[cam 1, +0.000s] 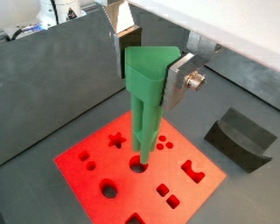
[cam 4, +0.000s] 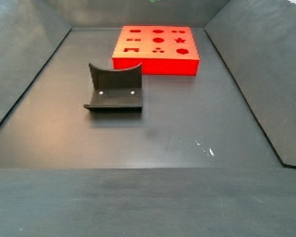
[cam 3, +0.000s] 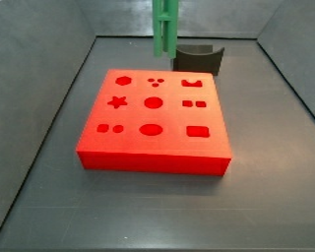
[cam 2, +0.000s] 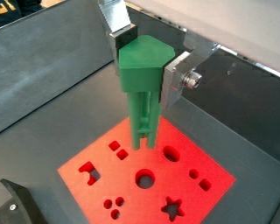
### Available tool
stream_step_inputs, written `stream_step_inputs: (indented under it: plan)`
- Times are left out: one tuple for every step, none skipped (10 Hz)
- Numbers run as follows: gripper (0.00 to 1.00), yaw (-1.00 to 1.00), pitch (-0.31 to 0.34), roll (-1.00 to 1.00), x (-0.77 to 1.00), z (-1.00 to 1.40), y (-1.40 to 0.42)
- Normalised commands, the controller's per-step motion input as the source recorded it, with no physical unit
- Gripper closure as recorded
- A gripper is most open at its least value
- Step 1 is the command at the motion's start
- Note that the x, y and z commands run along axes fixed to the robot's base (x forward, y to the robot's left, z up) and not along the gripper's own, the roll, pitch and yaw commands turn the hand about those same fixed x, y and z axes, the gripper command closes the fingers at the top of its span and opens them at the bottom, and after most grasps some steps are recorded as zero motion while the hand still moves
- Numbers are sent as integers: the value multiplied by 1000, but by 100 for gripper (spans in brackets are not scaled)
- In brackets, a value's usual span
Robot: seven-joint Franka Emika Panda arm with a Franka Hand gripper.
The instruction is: Insert the 3 prong object.
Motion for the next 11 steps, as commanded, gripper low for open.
stream_step_inputs:
  plan:
    - [100,-106,33,-54,191,0,134]
    - [100,-580,163,-17,266,-303,377]
    - [100,-800,111,0,186,-360,237]
    - [100,-843,60,0,186,-309,194]
    - [100,-849,51,0,189,-289,197]
    - [100,-854,50,0,177,-289,197]
    - [100,-866,44,0,163,-266,194]
    - [100,-820,11,0,157,-180,234]
    - [100,-666,0,0,231,-97,380]
    - [100,-531,0,-6,257,-126,503]
    - [100,-511,0,-24,306,-146,511]
